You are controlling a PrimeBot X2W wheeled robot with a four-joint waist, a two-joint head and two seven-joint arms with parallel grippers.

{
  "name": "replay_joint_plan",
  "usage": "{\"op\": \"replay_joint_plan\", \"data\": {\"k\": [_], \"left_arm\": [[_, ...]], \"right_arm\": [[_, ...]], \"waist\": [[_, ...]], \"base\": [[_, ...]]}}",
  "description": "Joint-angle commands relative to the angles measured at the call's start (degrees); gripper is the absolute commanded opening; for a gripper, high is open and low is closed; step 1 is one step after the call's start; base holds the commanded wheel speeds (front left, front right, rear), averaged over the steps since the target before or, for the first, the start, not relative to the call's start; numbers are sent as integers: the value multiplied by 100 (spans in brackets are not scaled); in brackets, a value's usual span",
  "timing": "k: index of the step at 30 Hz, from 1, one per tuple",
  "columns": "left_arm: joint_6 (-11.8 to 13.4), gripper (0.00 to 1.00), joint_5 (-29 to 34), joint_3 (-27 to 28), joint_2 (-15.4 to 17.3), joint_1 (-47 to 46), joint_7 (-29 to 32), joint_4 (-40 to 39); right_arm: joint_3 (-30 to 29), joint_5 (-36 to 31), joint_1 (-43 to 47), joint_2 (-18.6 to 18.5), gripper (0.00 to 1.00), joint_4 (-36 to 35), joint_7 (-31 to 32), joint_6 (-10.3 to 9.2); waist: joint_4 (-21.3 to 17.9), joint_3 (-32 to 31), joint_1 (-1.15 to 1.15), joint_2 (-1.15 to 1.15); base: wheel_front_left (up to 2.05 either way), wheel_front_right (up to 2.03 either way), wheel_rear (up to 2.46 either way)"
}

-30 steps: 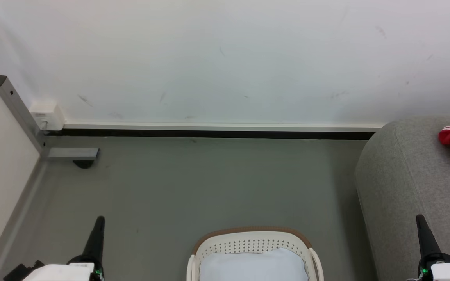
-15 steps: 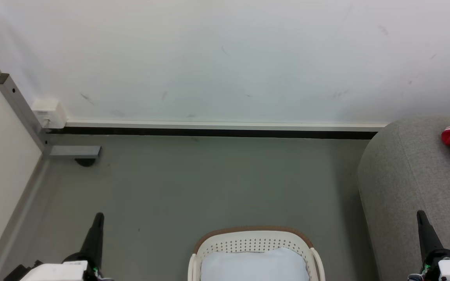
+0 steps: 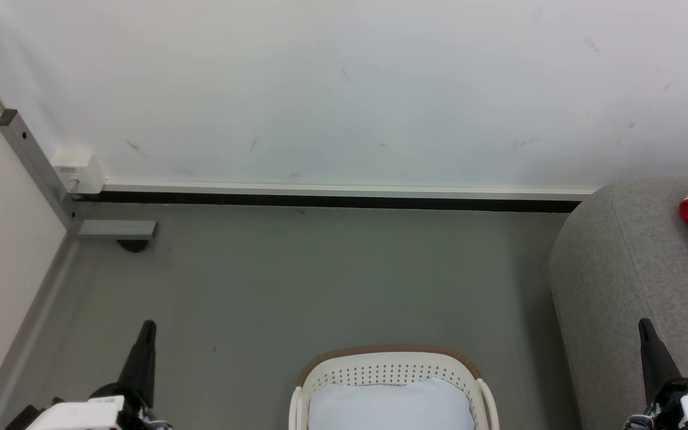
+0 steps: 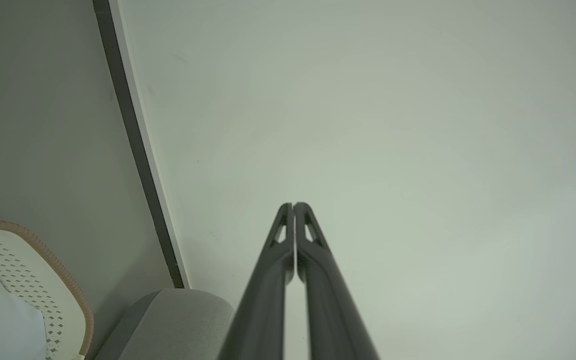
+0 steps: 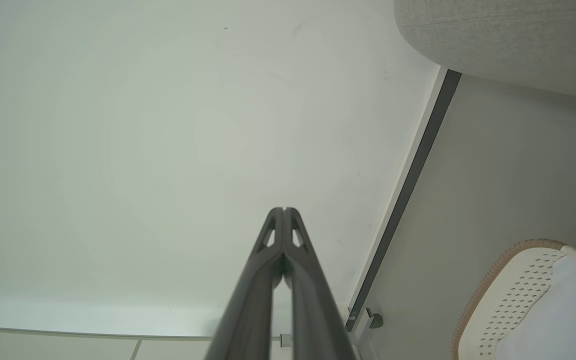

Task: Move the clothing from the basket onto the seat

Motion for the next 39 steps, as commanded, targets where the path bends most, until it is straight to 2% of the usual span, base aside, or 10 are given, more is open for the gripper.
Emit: {"op": "replay_joint_plan", "data": {"k": [1, 39], "left_arm": [[-39, 0, -110, 19, 8, -56, 28, -21], [-35, 0, -112, 17, 9, -53, 26, -22]], "right_arm": [[-26, 57, -74, -49, 0, -42, 23, -12], [-24, 55, -73, -49, 0, -40, 23, -12]], "waist": [[2, 1, 0, 0], [2, 1, 0, 0]], "base": [[0, 0, 0], [0, 0, 0]]}}
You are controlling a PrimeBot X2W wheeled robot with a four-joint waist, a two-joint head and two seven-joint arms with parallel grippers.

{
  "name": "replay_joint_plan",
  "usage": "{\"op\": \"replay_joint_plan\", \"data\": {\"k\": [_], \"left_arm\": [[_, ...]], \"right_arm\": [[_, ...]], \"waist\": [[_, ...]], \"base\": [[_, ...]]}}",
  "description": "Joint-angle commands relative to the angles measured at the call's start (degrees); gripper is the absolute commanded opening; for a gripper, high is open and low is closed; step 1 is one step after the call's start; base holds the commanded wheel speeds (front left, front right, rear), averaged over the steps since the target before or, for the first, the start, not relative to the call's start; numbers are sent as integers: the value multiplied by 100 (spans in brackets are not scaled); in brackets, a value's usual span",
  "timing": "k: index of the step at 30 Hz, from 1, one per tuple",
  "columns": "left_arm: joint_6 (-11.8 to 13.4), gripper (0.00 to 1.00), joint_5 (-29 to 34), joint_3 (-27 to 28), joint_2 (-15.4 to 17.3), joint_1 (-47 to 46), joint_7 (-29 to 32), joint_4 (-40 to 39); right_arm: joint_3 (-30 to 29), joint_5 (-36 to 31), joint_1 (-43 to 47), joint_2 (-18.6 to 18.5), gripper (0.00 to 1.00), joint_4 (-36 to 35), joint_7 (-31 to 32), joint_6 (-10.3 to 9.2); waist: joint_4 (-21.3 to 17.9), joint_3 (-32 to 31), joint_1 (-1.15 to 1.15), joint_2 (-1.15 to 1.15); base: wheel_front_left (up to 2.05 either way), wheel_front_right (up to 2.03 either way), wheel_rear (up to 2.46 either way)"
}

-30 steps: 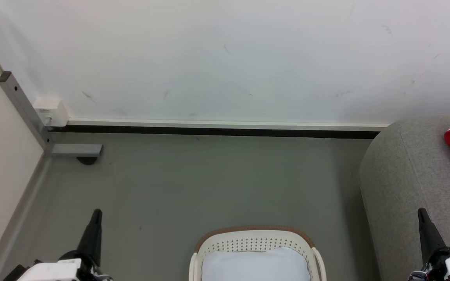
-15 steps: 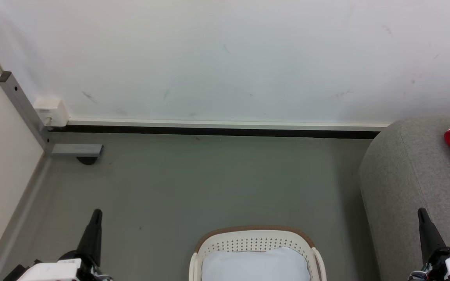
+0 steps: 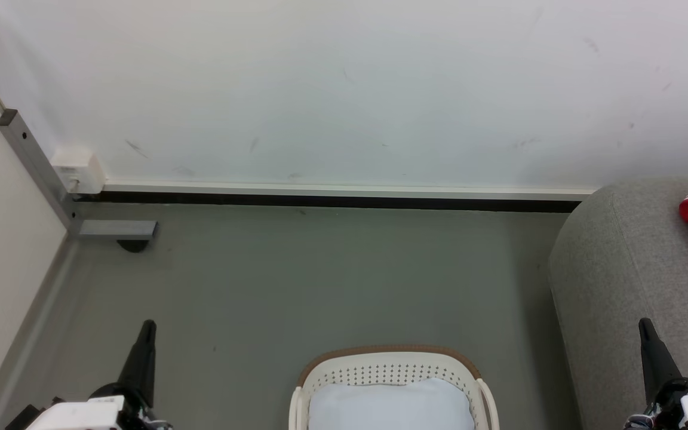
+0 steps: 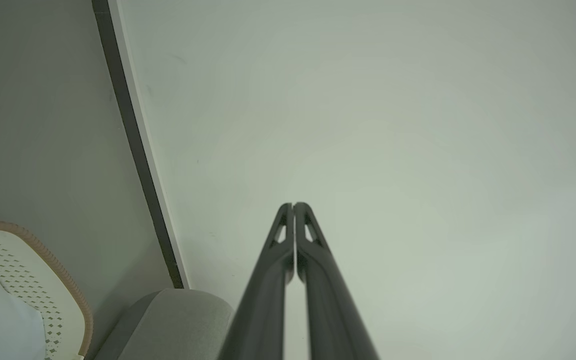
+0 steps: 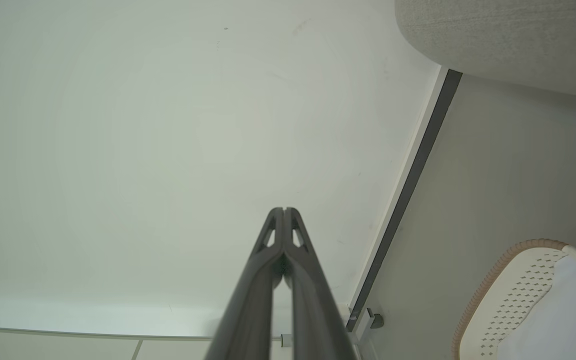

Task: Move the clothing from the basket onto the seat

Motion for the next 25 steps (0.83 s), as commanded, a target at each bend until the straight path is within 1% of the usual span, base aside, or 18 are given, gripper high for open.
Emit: {"op": "replay_joint_plan", "data": {"k": [1, 25], "left_arm": [[-28, 0, -78, 12, 12, -47, 21, -19], [-28, 0, -78, 11, 12, -47, 20, -20]], "right_arm": [[-21, 3, -70, -47, 0, -32, 17, -12], [-21, 4, -71, -47, 0, -32, 18, -12]], "waist": [[0, 0, 0, 0], [0, 0, 0, 0]], "base": [[0, 0, 0], [0, 0, 0]]}}
